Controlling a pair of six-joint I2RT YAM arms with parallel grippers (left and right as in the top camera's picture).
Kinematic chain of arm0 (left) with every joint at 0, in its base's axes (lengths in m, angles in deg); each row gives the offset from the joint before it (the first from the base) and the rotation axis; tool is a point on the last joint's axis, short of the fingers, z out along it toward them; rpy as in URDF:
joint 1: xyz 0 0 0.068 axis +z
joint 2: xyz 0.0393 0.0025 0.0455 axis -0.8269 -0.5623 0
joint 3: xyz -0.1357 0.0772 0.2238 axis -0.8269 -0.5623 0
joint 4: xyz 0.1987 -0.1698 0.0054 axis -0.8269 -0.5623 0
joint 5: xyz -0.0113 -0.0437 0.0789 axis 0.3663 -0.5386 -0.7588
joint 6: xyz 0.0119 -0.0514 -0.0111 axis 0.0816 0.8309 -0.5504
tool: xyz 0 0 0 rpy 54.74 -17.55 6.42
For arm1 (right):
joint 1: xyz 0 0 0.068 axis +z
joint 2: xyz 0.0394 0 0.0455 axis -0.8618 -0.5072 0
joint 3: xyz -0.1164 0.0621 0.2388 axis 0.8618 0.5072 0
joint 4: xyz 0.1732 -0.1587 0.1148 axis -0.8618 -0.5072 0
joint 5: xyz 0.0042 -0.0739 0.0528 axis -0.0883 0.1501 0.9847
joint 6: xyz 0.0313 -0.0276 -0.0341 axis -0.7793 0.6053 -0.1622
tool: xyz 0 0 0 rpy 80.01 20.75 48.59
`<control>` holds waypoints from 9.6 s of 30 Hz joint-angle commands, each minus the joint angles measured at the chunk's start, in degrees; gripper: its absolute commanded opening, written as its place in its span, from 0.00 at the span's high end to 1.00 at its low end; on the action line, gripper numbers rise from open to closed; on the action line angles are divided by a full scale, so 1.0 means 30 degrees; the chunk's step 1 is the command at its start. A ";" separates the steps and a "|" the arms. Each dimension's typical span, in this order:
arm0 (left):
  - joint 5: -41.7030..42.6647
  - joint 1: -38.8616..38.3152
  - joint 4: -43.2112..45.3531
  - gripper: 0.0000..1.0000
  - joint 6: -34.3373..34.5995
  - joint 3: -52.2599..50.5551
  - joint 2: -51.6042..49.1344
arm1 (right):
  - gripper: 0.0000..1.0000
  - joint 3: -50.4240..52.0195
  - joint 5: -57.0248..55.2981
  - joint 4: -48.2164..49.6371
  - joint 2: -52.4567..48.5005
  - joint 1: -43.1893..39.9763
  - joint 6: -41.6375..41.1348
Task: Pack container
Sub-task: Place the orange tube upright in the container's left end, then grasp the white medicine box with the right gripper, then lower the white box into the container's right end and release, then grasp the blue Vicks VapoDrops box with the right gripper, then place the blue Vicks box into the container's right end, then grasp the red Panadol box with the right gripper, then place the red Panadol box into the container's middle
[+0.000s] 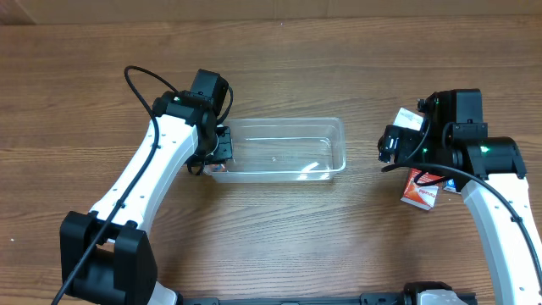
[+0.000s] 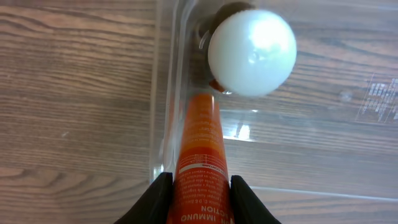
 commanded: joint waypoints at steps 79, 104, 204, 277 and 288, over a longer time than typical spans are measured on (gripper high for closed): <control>0.2688 0.8969 -0.6441 0.14 -0.3402 1.0244 0.1297 | 0.35 -0.9508 -0.1319 -0.5100 -0.6980 0.3330 -0.0641; 0.2696 0.8969 -0.6666 0.14 -0.3395 1.0244 0.1297 | 0.23 -0.5078 -0.2688 0.1800 -1.0746 0.7504 -0.3002; 0.2113 0.8969 -0.6870 0.13 -0.3752 1.0236 0.1290 | 0.00 -1.0353 -0.2936 -0.6462 -0.6353 -0.2798 -0.0998; 0.2091 0.8969 -0.7169 0.13 -0.3759 1.0236 0.1290 | 0.00 -1.0637 -0.1020 -0.1158 -1.2444 1.0870 -0.4022; 0.0911 0.6317 -0.5646 0.00 -0.4466 1.0229 0.1129 | 0.00 -1.3209 -0.2827 -0.3089 -0.8051 0.1814 -0.2106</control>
